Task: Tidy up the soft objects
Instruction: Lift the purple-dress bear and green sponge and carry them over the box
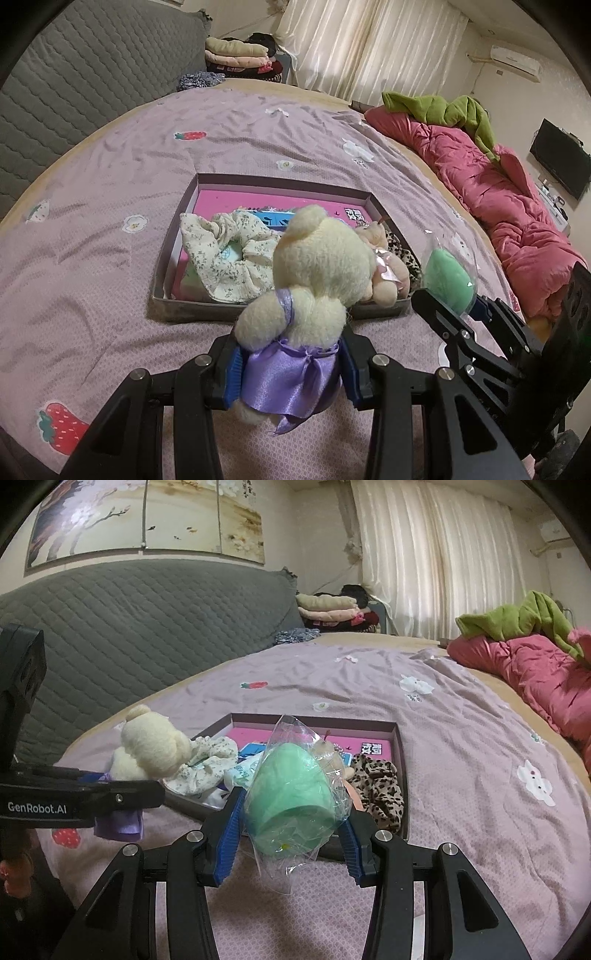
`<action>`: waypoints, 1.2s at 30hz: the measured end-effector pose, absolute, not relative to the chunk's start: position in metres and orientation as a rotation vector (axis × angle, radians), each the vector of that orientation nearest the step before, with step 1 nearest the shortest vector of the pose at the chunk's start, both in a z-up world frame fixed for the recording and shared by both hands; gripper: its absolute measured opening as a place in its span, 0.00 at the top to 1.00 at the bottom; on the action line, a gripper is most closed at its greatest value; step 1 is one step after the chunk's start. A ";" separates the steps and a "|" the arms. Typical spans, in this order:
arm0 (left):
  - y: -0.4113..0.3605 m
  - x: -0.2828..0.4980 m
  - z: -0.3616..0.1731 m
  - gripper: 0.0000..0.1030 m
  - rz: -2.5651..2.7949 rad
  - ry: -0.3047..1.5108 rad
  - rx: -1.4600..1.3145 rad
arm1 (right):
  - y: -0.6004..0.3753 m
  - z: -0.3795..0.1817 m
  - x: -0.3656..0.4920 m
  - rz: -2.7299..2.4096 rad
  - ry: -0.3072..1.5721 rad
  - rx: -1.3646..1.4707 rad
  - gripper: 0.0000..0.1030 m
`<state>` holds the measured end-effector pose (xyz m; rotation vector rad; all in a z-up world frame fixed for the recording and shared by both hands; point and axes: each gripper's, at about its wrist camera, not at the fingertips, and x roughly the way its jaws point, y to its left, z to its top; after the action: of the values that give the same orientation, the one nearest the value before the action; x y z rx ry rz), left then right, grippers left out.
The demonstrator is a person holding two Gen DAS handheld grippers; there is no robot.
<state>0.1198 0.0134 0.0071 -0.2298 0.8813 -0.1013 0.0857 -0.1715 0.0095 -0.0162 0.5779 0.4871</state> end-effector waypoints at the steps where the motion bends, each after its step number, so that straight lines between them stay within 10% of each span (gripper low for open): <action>1: 0.014 0.120 0.008 0.58 -0.102 0.879 -0.232 | -0.172 0.010 0.086 0.486 0.576 -0.015 0.53; 36: 0.024 0.179 0.014 0.58 -0.087 0.833 -0.290 | -0.205 0.015 0.133 0.326 0.531 -0.003 0.53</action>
<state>0.1793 0.0238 0.0137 -0.2898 0.8328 -0.0875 0.1332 -0.2050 0.0155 -0.0030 0.5308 0.3258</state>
